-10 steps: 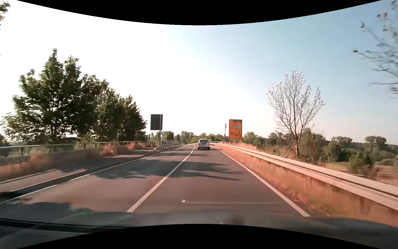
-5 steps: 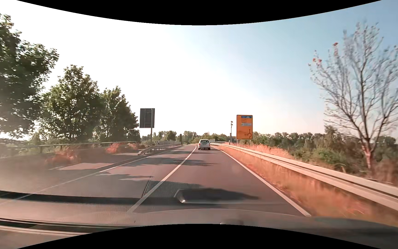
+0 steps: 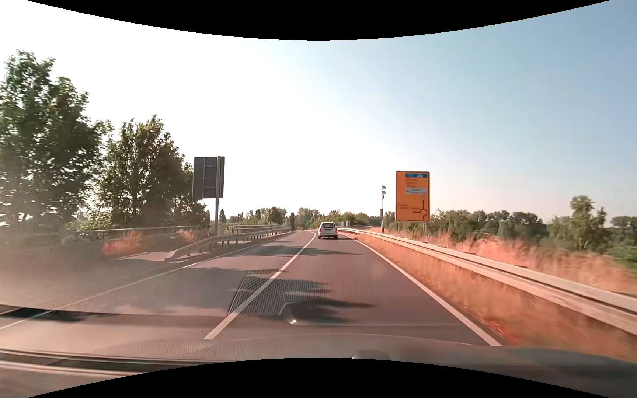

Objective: Follow the waypoints while adhering to traffic rules and regulations

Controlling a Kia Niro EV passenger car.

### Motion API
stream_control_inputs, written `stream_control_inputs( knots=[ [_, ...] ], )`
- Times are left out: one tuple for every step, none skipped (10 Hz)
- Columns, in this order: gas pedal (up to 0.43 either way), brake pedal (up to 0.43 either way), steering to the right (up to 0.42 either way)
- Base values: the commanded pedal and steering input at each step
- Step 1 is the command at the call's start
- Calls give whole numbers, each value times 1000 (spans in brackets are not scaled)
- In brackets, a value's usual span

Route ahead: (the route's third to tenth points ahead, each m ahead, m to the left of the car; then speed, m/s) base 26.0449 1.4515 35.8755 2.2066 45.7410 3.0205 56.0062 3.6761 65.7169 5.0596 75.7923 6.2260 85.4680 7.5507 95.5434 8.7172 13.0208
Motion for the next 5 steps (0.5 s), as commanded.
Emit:
stream_control_inputs(
  knots=[
    [197, 0, -11],
    [197, 0, -10],
    [189, 0, -10],
    [189, 0, -10],
    [189, 0, -10]
  ],
)
